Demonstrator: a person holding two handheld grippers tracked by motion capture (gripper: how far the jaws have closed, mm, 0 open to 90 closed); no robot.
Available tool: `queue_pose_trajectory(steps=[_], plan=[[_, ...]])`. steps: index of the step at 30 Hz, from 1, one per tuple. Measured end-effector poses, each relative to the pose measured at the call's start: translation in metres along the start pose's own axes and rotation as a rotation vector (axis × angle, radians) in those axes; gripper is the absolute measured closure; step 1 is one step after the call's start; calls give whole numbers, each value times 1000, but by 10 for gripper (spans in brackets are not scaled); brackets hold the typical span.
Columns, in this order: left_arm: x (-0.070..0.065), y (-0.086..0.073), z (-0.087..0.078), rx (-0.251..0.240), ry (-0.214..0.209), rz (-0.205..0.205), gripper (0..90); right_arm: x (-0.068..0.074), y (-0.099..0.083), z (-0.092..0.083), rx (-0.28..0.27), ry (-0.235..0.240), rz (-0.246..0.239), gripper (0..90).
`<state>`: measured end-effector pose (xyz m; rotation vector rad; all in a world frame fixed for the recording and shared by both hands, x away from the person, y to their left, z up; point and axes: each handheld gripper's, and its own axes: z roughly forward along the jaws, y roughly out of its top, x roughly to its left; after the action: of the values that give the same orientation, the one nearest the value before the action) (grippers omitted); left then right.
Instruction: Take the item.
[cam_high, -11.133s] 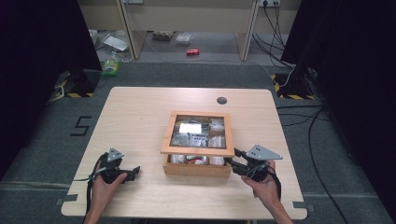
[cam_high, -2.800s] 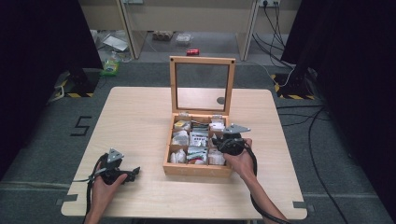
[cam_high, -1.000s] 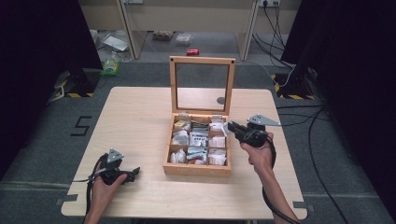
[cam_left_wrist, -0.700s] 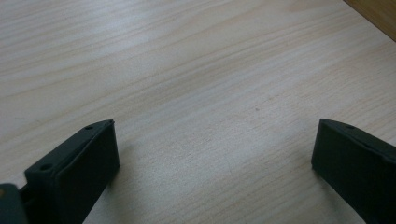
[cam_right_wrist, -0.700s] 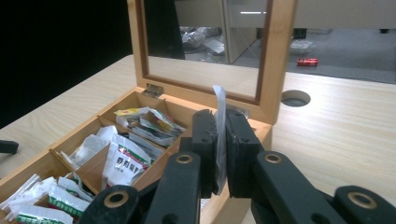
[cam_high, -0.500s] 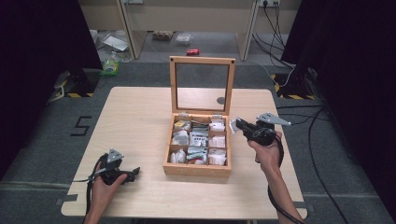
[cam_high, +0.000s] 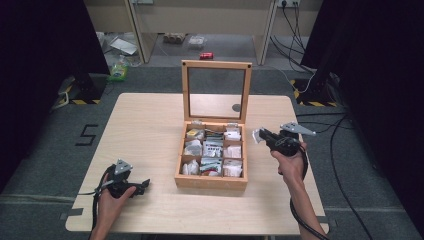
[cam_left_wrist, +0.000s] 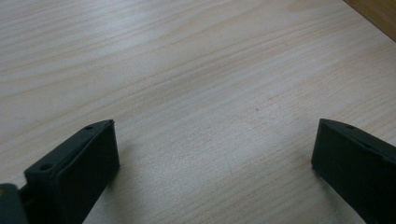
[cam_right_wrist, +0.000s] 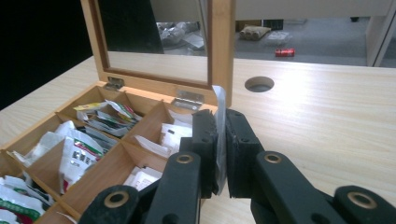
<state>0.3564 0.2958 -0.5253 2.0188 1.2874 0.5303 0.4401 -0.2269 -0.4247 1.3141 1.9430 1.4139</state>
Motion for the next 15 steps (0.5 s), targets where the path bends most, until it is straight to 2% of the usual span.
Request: queue_pose_trajectory(steps=[15], plan=[[0,0,0,0,0,-1,0,-17,-10,3,24,-46,23,842]])
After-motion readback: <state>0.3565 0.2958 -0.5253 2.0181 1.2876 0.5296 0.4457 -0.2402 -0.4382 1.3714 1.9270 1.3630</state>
